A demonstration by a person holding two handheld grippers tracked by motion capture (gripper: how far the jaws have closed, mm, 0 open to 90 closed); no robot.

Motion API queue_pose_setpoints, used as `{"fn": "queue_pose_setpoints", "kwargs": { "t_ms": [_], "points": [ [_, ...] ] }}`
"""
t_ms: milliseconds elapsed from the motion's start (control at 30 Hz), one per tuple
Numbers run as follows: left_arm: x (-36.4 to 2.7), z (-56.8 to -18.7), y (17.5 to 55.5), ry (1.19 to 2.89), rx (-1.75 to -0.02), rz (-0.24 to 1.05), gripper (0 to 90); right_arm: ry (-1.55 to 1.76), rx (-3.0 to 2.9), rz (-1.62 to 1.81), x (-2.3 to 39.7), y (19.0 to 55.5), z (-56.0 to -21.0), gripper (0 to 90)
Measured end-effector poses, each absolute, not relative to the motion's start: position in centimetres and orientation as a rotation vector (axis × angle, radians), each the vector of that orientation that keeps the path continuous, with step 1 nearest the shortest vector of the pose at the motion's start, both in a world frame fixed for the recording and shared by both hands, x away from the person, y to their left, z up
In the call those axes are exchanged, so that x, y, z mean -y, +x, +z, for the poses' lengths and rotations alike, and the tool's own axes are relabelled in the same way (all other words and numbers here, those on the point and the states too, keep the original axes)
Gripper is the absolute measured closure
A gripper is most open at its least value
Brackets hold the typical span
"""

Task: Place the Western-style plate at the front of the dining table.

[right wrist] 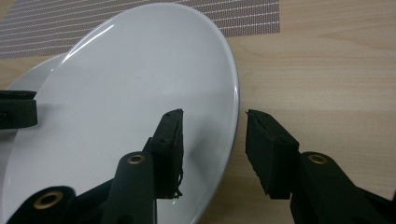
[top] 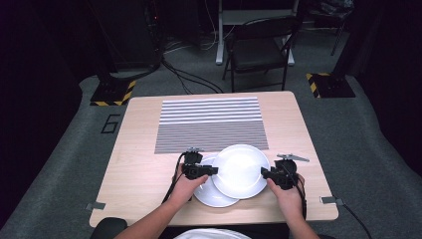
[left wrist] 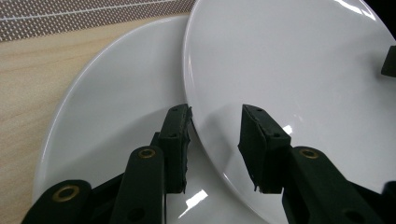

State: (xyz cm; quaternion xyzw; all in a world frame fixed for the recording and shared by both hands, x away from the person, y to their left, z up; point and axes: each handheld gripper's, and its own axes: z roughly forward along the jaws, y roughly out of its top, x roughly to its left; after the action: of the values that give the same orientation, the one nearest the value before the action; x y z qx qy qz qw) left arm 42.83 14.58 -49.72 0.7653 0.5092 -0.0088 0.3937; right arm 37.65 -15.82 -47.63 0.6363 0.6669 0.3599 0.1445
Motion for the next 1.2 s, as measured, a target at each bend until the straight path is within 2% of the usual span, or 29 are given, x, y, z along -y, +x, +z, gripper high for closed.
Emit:
{"fn": "queue_pose_setpoints", "kwargs": {
  "t_ms": [200, 967, 1200],
  "points": [
    [-14.6, -49.6, 42.7, 1.947, -1.274, -0.024, 61.1, 1.866, -1.92, 1.052, 16.1, 37.2, -47.9, 57.2],
    [-13.7, -49.7, 41.3, 1.961, -1.239, 0.042, 55.9, 1.911, -1.924, 1.029, 14.2, 36.2, -49.3, 43.3],
    [-13.4, -49.8, 41.2, 1.95, -1.251, 0.055, 54.4, 1.898, -1.903, 1.021, 13.9, 36.0, -49.5, 42.9]
  ]
}}
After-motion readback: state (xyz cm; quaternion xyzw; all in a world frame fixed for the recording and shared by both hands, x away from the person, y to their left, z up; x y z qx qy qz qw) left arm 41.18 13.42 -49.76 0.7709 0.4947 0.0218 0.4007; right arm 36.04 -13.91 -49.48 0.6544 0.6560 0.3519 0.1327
